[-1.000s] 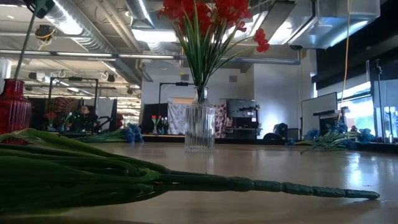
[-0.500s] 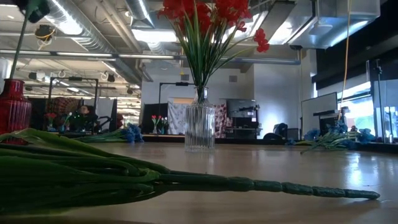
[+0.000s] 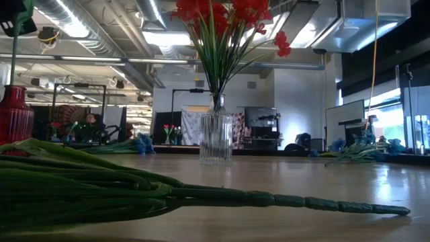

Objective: Sort flowers into vase by color
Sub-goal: Put the top right yellow flower into the red vase, then put the top yellow flower into the red vase

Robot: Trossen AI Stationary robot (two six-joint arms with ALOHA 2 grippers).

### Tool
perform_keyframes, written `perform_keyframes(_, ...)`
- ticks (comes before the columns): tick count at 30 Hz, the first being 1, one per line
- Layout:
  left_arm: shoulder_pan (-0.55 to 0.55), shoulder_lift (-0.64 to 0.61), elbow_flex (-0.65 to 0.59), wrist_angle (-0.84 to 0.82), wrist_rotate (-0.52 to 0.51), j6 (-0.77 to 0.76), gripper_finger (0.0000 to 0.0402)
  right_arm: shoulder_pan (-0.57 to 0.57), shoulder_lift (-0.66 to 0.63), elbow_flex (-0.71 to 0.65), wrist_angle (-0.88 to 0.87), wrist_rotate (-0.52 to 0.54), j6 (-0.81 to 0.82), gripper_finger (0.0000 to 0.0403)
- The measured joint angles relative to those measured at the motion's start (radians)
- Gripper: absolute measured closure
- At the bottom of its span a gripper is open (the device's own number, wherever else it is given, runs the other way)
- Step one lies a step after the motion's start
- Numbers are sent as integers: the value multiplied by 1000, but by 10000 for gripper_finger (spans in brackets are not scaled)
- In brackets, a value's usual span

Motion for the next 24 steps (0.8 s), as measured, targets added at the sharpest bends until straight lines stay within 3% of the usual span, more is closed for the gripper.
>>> perform_keyframes(10,0,0,-74,-1,-34,-68,253,0,0,0,-10,-27,0,123)
perform_keyframes(16,0,2,-182,-2,64,-77,227,-8,0,0,-19,-27,-3,123)
perform_keyframes(24,0,39,-123,-1,180,-122,224,-45,0,0,-19,-45,-8,123)
